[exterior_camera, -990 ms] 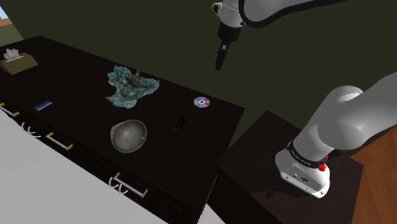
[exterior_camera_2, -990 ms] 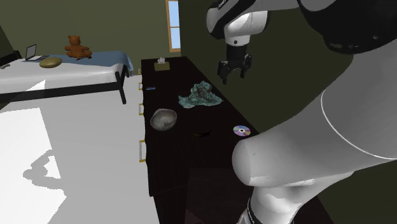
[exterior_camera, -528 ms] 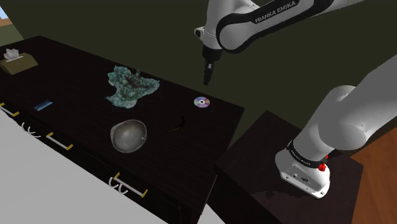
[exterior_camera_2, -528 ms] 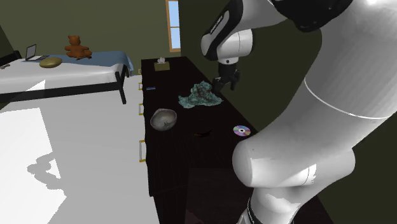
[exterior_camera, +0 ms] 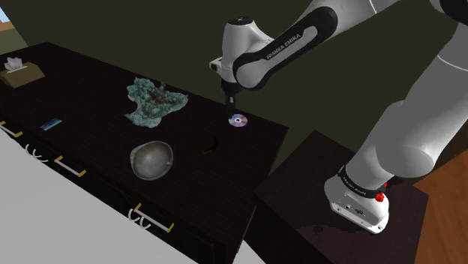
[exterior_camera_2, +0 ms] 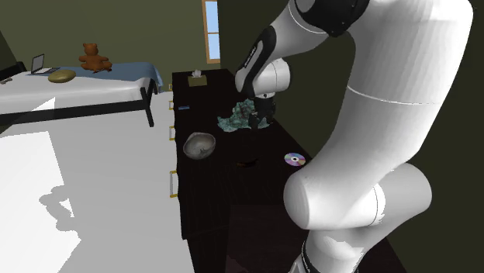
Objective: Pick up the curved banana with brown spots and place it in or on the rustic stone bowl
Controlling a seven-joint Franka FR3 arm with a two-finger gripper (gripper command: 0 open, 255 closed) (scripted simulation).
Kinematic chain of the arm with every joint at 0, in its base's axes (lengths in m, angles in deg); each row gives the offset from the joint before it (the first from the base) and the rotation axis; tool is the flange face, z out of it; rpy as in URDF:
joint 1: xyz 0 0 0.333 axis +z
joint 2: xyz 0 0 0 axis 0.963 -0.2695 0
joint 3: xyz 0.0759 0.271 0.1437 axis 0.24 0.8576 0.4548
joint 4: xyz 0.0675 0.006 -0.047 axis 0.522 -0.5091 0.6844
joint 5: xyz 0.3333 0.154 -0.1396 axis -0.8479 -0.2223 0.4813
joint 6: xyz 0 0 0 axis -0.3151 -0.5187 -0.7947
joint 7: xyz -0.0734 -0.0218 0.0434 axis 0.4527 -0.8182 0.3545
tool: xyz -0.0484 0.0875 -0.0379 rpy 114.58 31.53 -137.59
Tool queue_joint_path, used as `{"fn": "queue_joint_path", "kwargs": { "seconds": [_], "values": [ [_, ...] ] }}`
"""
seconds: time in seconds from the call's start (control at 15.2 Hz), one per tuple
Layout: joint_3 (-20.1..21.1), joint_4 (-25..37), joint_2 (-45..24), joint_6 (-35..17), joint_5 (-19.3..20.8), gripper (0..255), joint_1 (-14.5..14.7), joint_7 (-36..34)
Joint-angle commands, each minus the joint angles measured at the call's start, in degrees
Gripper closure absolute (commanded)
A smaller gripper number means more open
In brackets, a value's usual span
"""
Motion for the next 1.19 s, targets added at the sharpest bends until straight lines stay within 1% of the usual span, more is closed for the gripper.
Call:
{"fn": "queue_joint_path", "kwargs": {
  "seconds": [0.0,0.4,0.86,1.12],
  "values": [
    [0.4,1.4,-4.5,-2.7,0.7,0,0.4,1.4],
    [1.4,6.7,-16.8,-8.2,3.5,0,1.8,4.7],
    [1.9,14.9,-30.9,-12.4,7.4,0,4.3,8.2],
    [1.3,16.3,-34.0,-14.0,8.1,0,4.8,8.0]
  ]
}}
